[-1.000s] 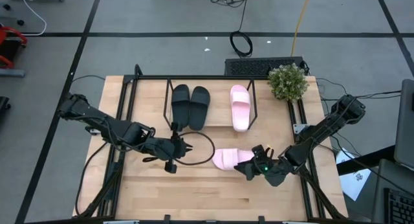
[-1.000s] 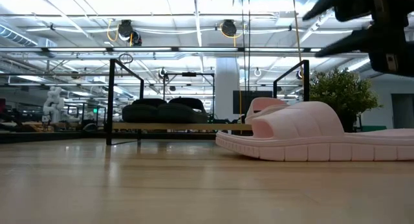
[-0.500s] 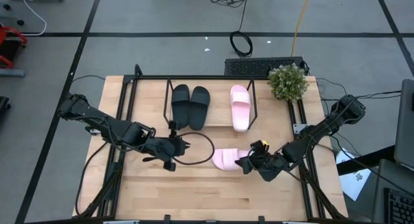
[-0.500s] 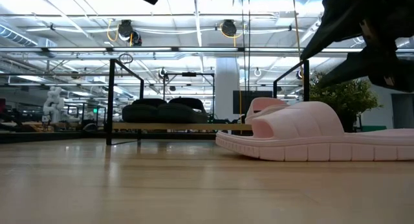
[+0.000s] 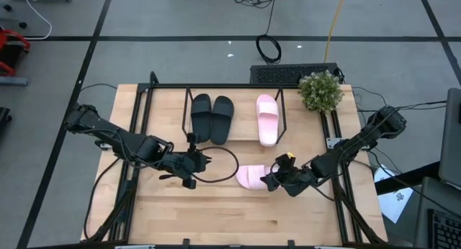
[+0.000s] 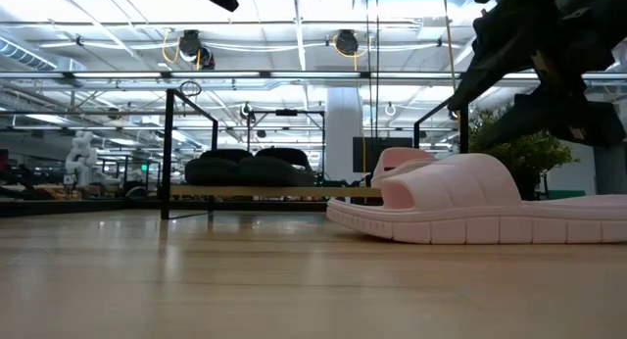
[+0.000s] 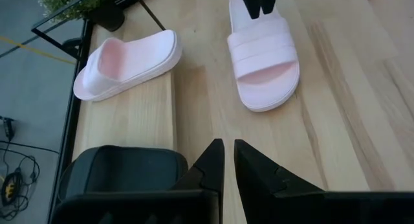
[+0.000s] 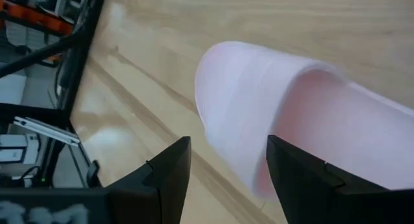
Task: Pick and place slides into the shelf
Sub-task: Put the pink slide on the shelf
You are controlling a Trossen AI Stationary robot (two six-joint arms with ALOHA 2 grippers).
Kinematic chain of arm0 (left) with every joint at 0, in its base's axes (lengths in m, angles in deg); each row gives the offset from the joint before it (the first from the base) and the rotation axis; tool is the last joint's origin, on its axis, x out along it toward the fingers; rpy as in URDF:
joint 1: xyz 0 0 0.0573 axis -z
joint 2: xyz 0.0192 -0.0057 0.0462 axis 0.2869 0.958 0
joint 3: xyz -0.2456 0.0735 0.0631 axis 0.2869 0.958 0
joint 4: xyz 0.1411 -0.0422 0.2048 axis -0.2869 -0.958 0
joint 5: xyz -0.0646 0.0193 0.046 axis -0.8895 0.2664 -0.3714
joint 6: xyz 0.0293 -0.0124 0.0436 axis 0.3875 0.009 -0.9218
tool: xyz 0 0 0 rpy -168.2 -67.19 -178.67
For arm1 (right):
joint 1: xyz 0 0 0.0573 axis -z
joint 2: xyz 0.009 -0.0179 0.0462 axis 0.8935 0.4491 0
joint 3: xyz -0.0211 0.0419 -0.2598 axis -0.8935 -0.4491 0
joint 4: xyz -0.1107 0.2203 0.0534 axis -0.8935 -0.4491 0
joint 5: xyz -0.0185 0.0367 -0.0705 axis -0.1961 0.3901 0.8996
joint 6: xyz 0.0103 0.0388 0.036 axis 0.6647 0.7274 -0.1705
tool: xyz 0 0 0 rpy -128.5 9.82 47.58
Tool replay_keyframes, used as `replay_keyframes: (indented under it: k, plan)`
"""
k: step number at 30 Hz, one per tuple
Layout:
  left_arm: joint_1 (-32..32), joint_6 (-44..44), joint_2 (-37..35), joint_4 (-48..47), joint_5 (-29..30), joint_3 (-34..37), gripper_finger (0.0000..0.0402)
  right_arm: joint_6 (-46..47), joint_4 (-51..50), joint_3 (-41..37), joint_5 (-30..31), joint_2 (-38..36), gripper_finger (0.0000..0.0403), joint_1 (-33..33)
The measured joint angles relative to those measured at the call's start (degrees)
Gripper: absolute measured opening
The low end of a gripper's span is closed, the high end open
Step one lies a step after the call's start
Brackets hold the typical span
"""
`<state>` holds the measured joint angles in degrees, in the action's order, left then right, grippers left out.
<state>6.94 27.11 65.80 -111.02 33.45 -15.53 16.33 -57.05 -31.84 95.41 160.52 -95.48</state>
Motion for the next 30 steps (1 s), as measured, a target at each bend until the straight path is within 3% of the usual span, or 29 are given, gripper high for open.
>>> replay_keyframes:
  k: [24, 27, 30]
  plan:
    - [0.0, 0.4, 0.0, 0.0, 0.5, 0.0, 0.0035, -0.7, 7.5, 0.0, -1.6, 7.4, 0.0191, 2.4]
    - [0.0, 0.4, 0.0, 0.0, 0.5, 0.0, 0.0035, -0.7, 7.7, 0.0, -2.2, 7.4, 0.0176, 2.6]
    - [0.0, 0.4, 0.0, 0.0, 0.5, 0.0, 0.0035, -0.7, 7.5, 0.0, -3.1, 7.4, 0.0135, 2.6]
